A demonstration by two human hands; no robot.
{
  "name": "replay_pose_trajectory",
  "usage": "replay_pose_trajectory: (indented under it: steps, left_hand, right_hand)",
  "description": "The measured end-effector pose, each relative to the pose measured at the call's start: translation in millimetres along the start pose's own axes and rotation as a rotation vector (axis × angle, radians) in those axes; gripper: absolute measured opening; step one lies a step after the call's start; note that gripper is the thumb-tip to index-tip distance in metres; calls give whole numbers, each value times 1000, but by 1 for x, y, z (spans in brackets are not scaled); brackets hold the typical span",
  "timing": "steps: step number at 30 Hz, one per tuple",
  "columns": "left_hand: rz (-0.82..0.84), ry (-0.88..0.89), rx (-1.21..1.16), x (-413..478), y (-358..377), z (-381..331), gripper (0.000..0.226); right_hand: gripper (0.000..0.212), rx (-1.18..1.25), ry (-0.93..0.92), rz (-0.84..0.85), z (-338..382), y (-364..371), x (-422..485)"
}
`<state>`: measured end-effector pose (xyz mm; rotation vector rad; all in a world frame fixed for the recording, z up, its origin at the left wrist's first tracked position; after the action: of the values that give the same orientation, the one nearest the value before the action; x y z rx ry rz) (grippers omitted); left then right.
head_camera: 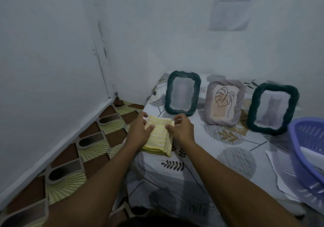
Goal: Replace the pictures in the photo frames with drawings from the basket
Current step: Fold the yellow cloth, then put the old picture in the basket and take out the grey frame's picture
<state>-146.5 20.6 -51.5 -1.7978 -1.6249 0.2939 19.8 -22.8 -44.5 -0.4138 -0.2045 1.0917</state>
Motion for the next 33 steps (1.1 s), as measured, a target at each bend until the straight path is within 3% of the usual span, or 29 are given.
replay_pose_trajectory:
  steps: [4,12,15,18,25,29,33]
  left_hand:
    - [-43,220,362,0,16,12,28]
    - [-39,232,454,1,15,6,32]
    - [-28,278,430,-7,18,-10,32]
    - [99,290,315,-18,33,-36,37]
    - [383,296,28,-59,90,-124,21]
    - [496,295,-35,-93,135,-167,19]
    - [538,310,58,-118,184,-198,27]
  right_hand:
    - [21,-229,-196,-33,-13,14,0]
    - [31,-229,-206,-26,-13,0,-2]
    - [27,-235,-189,17,-16,-32,-11]
    - [20,-319,-258,12,-18,-76,-30]
    - [19,-616,-410,-207,-30,-223,-89]
    - [28,-845,-288,-348,-67,-304,-122]
    - [29,-950,-187,-228,-97,-336,-145]
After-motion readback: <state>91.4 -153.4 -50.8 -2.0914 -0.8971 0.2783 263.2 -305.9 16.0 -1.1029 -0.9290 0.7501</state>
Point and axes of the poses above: each hand's wrist, its own x-axis towards the middle knuckle, its own y-axis out of the palm, z = x × y, the point moved 2 cm from there along x, towards the middle knuckle, and after that the axes turned 6 degrees about y, right-handed, at the moved point
